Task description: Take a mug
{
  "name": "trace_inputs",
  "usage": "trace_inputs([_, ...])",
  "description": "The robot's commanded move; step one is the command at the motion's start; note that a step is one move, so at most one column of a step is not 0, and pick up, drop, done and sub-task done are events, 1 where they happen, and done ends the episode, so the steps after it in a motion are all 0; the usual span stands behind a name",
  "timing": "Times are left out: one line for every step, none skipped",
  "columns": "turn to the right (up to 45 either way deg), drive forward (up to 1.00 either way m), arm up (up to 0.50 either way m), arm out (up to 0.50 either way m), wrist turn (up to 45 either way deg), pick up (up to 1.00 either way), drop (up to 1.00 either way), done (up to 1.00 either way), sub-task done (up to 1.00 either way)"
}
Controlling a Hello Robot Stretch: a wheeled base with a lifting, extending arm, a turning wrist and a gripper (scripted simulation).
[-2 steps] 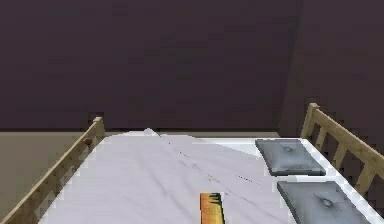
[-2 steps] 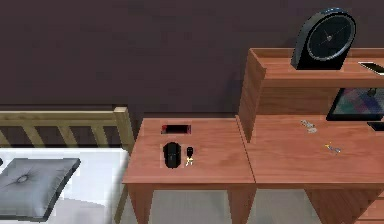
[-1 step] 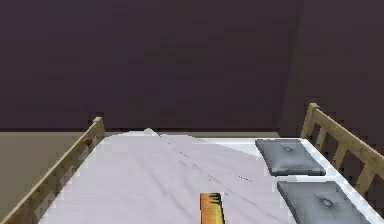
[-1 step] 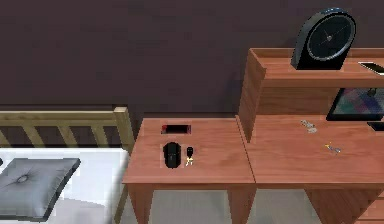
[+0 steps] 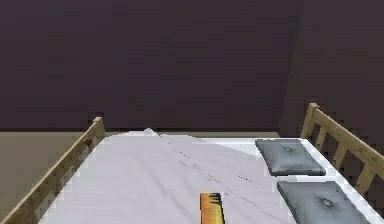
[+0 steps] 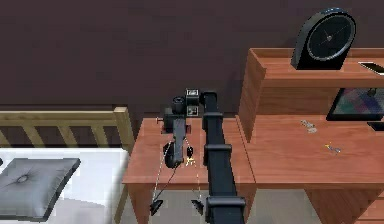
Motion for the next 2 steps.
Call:
trace_inputs([0.0, 0.00, 0.00, 0.00, 45.0, 0.00, 0.00, 0.00, 0.00])
trace_inputs([0.0, 0.00, 0.00, 0.00, 45.0, 0.00, 0.00, 0.00, 0.00])
